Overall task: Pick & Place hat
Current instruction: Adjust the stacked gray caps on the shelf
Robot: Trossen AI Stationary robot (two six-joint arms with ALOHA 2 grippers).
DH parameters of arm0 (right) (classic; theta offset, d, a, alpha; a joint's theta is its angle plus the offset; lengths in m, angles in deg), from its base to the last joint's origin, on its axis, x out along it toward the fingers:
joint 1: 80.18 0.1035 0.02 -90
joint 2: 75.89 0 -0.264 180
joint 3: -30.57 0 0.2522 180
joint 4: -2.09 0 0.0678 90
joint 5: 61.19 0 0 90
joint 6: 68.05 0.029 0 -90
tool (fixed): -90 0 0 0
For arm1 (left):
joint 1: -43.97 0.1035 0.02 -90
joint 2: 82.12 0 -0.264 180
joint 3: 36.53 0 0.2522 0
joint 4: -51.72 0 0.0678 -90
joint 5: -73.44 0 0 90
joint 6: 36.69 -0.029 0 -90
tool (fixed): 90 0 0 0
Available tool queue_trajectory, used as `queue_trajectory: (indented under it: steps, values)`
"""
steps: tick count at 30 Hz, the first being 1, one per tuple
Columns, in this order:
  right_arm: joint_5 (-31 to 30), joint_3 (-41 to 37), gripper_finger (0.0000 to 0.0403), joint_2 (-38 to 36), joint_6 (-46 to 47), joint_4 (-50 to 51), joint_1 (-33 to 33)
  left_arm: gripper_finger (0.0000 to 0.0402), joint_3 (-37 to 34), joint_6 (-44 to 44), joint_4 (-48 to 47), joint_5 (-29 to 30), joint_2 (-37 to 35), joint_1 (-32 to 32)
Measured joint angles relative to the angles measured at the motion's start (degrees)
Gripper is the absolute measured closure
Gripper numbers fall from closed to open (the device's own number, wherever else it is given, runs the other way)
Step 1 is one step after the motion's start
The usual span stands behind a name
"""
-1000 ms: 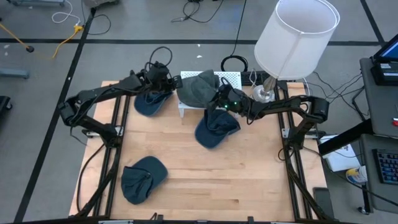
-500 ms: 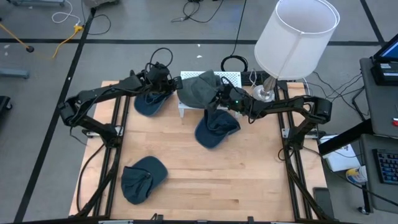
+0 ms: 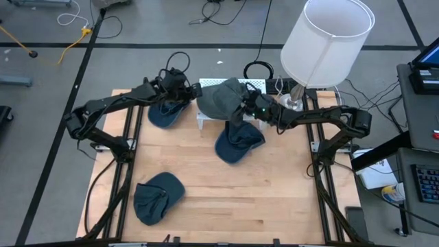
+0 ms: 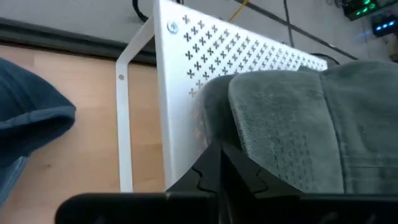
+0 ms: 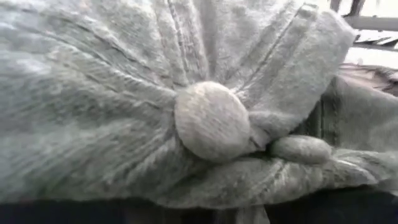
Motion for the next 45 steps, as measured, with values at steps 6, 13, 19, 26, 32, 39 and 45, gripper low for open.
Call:
queue_trajectory:
  steps: [6, 13, 19, 26, 32, 39, 45]
  values:
    - [1.4, 0.0, 0.0261, 0.1, 1.2, -2.2, -0.5, 0.0387, 0.0, -3.9, 0.8, 0.2, -3.4, 0.3]
    - [1.5, 0.0, 0.0264, 0.2, 2.9, -6.1, -2.4, 0.0396, 0.0, -8.1, 0.5, 0.1, -6.5, 0.9]
    - [1.7, 0.0, 0.0264, 1.0, 2.6, -5.8, -2.5, 0.0386, 0.0, -7.3, -0.4, -0.2, -6.1, 0.8]
    - [1.5, 0.0, 0.0264, 1.0, 1.3, -4.3, -2.6, 0.0385, 0.1, -7.5, -8.7, 2.4, -5.9, 2.0]
    - [1.5, 0.0, 0.0264, 1.0, 1.3, -4.3, -2.7, 0.0385, 0.0, -7.4, -10.5, 3.6, -5.9, 2.9]
    - [1.7, 0.0, 0.0264, 1.0, 1.6, -4.3, -2.7, 0.0385, 0.1, -8.5, -10.5, 3.9, -7.2, 2.9]
    - [2.6, 0.3, 0.0264, 4.4, 4.2, -6.9, -3.2, 0.0385, 0.1, -8.6, -10.5, -0.1, -7.2, 2.9]
